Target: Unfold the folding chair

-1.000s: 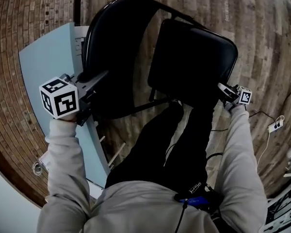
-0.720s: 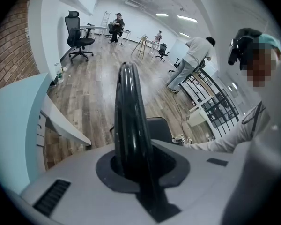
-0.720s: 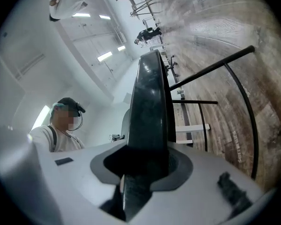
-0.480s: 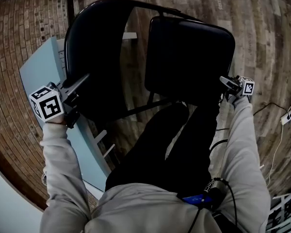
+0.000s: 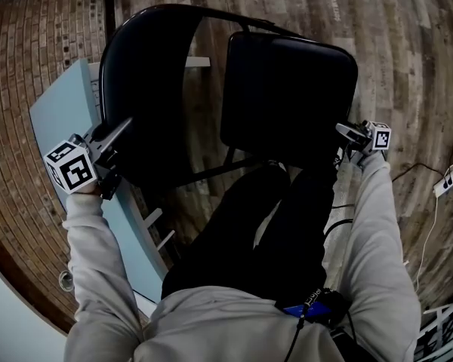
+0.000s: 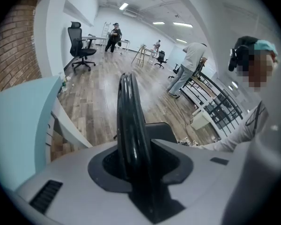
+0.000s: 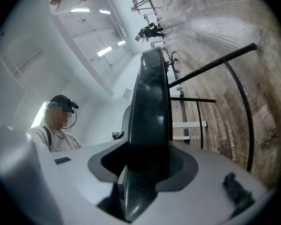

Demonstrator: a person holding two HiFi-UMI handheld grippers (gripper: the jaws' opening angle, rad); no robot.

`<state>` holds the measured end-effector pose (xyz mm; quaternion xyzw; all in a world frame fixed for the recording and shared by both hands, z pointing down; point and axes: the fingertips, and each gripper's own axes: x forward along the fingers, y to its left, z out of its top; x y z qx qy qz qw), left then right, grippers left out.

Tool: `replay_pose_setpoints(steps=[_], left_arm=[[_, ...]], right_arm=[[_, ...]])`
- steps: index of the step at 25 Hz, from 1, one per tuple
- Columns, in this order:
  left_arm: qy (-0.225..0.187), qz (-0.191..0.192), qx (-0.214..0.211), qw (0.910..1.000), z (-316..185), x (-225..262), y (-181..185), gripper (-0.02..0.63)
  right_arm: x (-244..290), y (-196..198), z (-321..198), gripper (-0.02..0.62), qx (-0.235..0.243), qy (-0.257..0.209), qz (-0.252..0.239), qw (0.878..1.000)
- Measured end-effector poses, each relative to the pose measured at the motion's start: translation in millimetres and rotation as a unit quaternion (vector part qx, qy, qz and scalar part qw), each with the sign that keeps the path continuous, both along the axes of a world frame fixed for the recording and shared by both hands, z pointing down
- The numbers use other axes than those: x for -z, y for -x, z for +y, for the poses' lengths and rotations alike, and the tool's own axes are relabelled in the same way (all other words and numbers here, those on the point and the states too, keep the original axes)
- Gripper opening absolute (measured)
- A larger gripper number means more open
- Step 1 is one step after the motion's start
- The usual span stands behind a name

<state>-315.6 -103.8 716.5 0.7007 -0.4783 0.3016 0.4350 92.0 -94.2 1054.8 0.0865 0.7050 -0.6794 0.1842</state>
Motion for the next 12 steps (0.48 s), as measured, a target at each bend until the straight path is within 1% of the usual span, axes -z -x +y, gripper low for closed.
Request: replay_pose_setpoints(steps=[2,3,6,8,10,12], left_arm=[[-0.020,-0.020,-0.003,0.9996,3,11,10,0.194],[-0.025,-0.029,-0.005,0.9993,5,19,15,0.212],[-0.040,-0.059,-0.007,0.9975,11,48,27,0.215],[-0.062,-0.061,0.015,0.9961,13,77,38,0.213],[-0.085,-0.050,0.034,0.9945,15,105,40,0.213],[-0.102,-0.047,0.027,0.9933,16,127,33,0.213]], right_arm=[[-8,-10,5,0.179,0.001,0.008,0.020,1.000],[-13,-15,8,0.184,0.002,0.015,0.031,0.999],[-18,-19,7,0.202,-0.006,0.030,0.054,0.998],[-20,-25,10,0.202,-0.021,0.054,0.078,0.995],[-30,-51,15,0.204,-0.043,0.082,0.115,0.989],[-26,-82,18,0.204,-0.072,0.093,0.141,0.983]])
